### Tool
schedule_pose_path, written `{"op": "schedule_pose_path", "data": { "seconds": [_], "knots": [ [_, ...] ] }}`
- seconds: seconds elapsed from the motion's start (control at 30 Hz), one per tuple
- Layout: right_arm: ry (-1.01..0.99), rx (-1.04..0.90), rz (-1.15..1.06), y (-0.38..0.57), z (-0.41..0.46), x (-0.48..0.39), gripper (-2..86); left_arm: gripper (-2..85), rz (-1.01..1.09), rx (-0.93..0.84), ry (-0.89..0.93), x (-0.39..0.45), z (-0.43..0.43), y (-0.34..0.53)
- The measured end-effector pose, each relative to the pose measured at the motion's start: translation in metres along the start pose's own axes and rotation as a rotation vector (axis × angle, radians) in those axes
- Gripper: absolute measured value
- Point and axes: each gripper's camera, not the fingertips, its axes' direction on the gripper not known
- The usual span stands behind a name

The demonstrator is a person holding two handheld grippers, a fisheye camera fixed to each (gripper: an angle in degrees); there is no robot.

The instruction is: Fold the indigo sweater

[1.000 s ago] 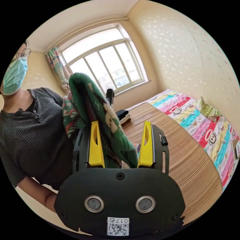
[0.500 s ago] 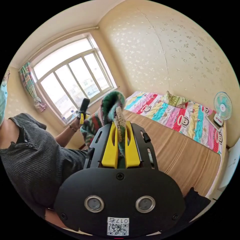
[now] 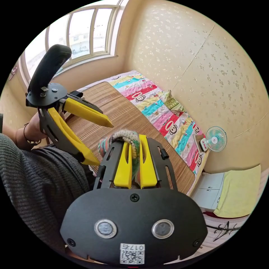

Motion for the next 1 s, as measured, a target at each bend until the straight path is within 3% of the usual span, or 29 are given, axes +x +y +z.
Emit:
{"op": "schedule_pose_path", "data": {
  "seconds": [0.27, 0.43, 0.5, 0.63, 0.7, 0.83, 1.0],
  "knots": [
    [-0.034, -0.031, 0.045, -0.001, 0.017, -0.002, 5.3, 14.2, -0.020, -0.073, -0.254, 0.045, 0.085, -0.005],
    [-0.121, -0.006, 0.062, 0.006, 0.015, 0.011, 5.4, 6.5, 0.288, -0.170, -0.561, 0.109, 0.128, 0.001],
    [-0.123, 0.031, 0.071, 0.015, 0.009, 0.021, 5.7, 5.9, 0.417, -0.140, -0.397, 0.119, 0.119, 0.004],
    [-0.274, 0.200, 0.056, 0.049, -0.010, 0.054, 7.0, 5.1, 0.264, 0.073, 0.157, 0.062, 0.063, -0.006],
    [-0.493, 0.338, 0.017, 0.082, -0.018, 0.078, 9.3, 4.9, 0.234, 0.173, 0.273, 0.047, 0.042, -0.008],
    [-0.818, 0.550, 0.055, 0.148, -0.004, 0.108, 12.7, 4.9, 0.264, 0.293, 0.337, 0.061, 0.010, -0.020],
    [-0.758, 0.407, 0.215, 0.226, 0.044, 0.096, 18.6, 4.9, 0.203, 0.405, 0.237, 0.093, -0.028, -0.042]
  ]
}}
